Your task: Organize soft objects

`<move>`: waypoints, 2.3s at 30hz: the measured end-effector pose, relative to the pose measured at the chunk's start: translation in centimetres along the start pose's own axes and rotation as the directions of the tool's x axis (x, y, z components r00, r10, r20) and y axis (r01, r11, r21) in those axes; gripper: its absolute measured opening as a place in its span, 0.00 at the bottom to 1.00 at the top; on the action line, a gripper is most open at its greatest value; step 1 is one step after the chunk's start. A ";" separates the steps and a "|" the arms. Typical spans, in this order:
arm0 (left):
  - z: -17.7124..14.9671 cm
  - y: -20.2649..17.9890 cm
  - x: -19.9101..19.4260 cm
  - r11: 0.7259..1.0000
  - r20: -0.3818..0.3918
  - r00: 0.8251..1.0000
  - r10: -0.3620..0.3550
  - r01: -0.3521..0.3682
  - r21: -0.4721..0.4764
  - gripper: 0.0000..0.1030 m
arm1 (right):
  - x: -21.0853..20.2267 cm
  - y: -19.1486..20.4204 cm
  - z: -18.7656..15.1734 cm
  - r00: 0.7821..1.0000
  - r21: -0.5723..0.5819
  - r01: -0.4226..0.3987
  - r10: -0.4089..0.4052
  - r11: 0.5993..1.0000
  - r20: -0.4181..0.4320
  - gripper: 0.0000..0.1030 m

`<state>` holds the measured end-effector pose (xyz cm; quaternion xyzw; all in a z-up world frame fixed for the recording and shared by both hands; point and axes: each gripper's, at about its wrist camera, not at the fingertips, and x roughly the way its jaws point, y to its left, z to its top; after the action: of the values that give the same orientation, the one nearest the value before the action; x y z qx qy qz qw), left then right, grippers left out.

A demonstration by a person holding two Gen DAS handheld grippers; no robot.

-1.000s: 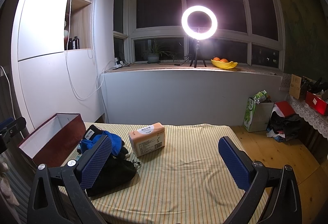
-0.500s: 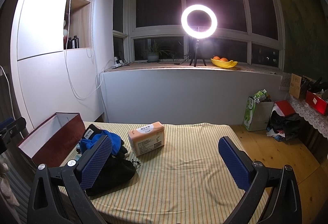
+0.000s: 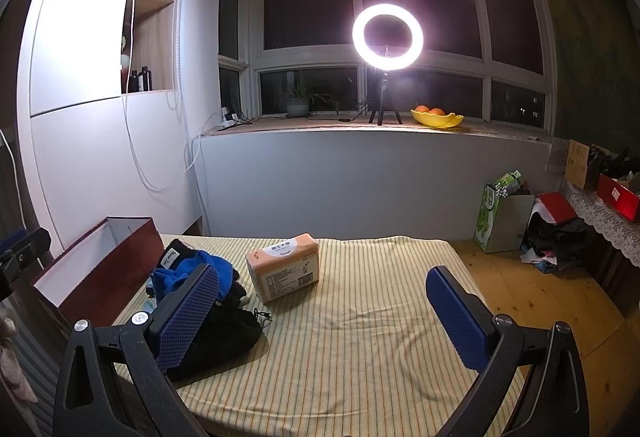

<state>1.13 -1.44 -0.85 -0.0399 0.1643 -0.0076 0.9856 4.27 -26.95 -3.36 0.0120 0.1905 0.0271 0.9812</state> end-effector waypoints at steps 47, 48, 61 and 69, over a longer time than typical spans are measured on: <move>-0.7 -0.5 8.0 0.999 -0.126 0.992 0.032 -0.031 0.013 0.83 | 30.1 2.5 2.9 0.828 -0.028 -0.303 0.249 0.952 -0.502 0.33; -0.7 -0.6 8.2 0.999 -0.129 0.991 0.031 -0.029 0.014 0.83 | 30.7 2.6 3.1 0.828 -0.036 -0.300 0.242 0.953 -0.505 0.33; -1.2 -1.5 9.4 1.000 -0.167 0.986 -0.015 0.015 0.000 0.83 | 29.6 1.9 2.4 0.808 -0.120 -0.308 0.193 0.944 -0.557 0.33; -2.4 -3.8 11.3 0.995 -0.238 0.966 -0.099 0.097 -0.022 0.83 | 26.3 -1.1 1.1 0.774 -0.076 -0.325 0.218 0.943 -0.595 0.33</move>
<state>11.03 -5.74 -6.44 -0.0516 0.2796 -0.0602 0.9568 29.11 -26.54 -12.25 -0.0554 0.4725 0.1878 0.8593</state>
